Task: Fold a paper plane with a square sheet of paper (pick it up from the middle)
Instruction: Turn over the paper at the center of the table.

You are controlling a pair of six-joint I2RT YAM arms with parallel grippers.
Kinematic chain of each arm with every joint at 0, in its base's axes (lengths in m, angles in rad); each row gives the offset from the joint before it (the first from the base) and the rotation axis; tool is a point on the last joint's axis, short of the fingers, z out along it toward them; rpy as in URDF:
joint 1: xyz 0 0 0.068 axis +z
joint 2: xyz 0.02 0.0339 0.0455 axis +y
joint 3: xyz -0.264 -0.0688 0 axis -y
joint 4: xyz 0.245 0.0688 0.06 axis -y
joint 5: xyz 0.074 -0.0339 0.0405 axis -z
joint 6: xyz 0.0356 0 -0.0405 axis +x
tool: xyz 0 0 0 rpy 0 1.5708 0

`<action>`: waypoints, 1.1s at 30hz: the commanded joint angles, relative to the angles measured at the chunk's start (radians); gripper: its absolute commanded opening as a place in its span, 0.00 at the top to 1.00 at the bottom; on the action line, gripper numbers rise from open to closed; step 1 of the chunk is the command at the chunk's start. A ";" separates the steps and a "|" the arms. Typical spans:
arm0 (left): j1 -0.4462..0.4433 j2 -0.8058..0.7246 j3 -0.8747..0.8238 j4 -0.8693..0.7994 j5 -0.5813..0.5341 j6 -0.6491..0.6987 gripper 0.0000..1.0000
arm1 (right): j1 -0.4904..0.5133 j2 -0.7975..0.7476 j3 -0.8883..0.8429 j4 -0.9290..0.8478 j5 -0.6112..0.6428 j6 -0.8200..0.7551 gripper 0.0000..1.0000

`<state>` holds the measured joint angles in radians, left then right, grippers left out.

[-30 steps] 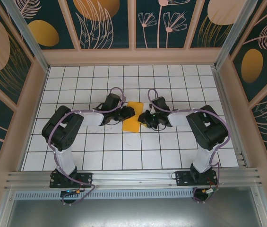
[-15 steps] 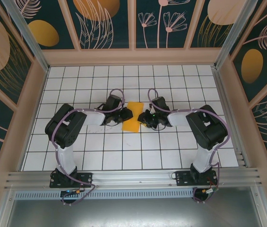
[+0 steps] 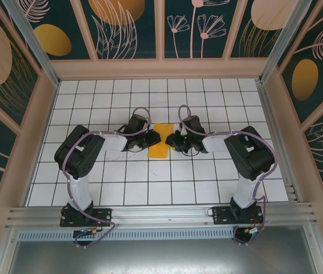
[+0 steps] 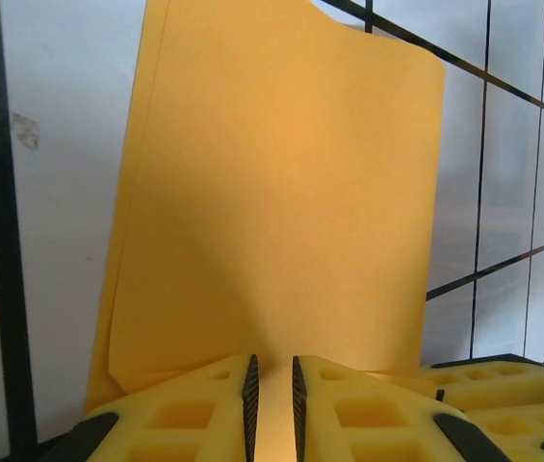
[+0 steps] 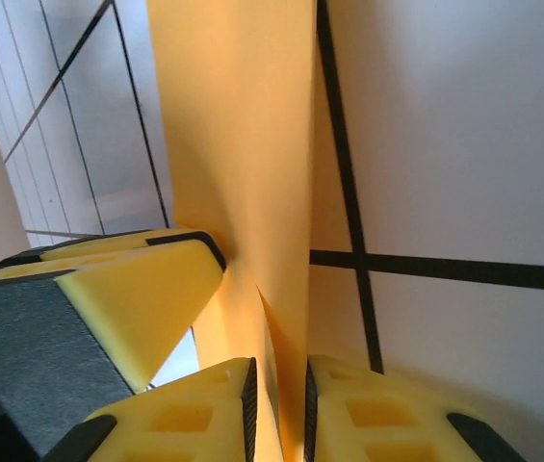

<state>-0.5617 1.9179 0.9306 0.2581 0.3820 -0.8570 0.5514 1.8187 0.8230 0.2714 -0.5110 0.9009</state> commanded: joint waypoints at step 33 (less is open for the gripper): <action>0.005 -0.938 -0.417 -0.119 -0.680 -0.044 0.52 | 0.216 -0.088 0.684 -1.424 1.180 -0.294 1.00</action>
<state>-0.5617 1.0168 0.5396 0.1627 -0.2020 -0.8845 0.7147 1.6516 1.4361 -0.8951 0.4511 0.5728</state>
